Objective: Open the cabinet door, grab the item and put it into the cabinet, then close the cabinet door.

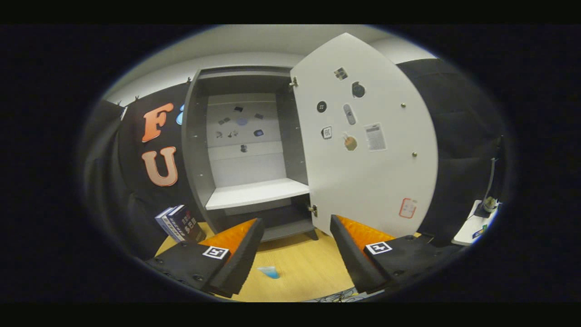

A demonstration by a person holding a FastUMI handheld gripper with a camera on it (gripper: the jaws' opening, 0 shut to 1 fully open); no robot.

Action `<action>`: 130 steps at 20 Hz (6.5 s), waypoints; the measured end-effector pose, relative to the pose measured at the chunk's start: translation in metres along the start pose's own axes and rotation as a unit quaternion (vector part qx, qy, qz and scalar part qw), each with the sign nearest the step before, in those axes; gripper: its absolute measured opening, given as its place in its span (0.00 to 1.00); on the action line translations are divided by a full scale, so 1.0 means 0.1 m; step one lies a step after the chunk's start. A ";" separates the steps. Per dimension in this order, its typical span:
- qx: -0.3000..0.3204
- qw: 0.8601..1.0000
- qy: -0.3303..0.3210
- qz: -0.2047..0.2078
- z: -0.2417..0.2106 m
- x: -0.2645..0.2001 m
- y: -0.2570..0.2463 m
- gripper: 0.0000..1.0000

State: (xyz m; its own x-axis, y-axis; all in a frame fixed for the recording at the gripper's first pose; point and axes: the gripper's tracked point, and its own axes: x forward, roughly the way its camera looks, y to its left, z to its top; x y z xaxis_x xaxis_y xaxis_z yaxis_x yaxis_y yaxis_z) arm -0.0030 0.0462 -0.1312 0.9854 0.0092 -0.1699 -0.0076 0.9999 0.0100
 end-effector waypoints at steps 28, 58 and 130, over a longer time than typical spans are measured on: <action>-0.080 0.970 0.223 0.063 -3.07 1.12 0.43 0.74; -0.075 0.976 0.171 0.109 -0.18 1.29 1.29 0.61; -0.016 0.998 -0.010 -0.063 0.71 0.04 -2.99 0.96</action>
State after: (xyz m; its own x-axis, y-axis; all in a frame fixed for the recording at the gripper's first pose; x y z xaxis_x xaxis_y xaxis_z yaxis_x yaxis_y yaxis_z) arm 0.0150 -0.2530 -0.0644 0.9823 -0.1162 -0.1472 0.1112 0.9929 -0.0417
